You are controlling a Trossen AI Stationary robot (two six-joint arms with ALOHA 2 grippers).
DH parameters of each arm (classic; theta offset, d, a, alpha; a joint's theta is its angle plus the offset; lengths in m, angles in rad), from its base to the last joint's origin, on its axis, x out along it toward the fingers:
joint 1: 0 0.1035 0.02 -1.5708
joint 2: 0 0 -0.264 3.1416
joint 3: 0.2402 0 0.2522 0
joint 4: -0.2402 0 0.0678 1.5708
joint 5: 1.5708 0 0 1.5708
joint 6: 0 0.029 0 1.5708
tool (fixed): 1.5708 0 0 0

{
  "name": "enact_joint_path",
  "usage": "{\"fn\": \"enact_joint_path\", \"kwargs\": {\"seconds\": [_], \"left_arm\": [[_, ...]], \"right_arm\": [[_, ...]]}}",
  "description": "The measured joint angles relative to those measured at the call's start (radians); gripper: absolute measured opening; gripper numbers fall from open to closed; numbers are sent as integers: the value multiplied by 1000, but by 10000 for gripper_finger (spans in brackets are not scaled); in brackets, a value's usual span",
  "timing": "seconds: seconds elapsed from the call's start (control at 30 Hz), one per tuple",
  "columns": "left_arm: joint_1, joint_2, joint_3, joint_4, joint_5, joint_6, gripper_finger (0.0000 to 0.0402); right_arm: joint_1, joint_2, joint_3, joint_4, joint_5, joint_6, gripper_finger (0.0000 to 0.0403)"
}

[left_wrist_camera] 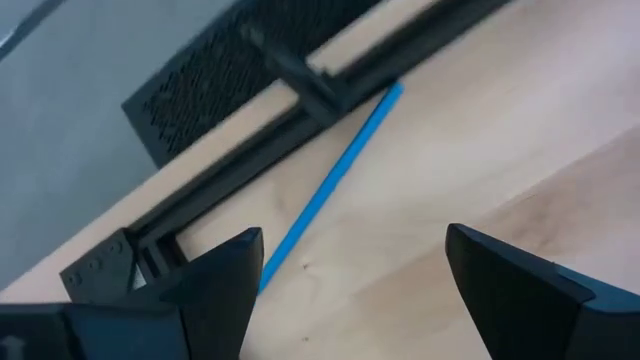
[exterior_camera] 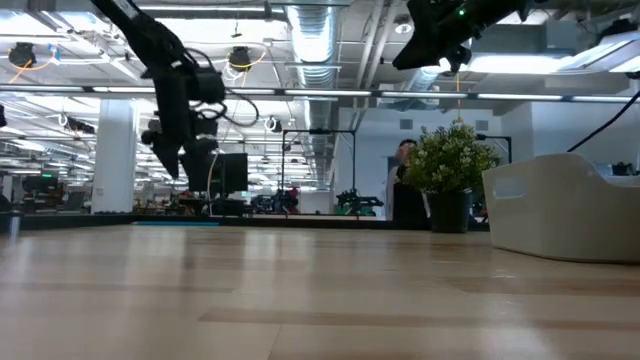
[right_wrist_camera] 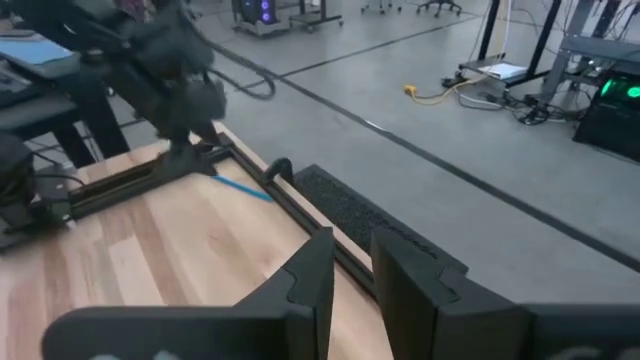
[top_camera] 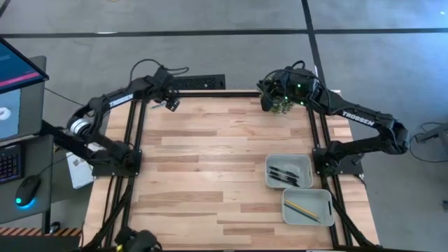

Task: Sort pens & pencils
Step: Put the blue pencil into the bottom gray bin

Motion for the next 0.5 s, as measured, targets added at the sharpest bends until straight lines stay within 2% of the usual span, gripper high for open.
{"fn": "enact_joint_path", "kwargs": {"seconds": [0.27,0.5], "left_arm": [[1,206,130,-53,-12,47,304],[20,317,221,-172,-3,95,304]], "right_arm": [[10,0,0,4,-18,1,93],[19,0,0,7,-19,1,93]]}}
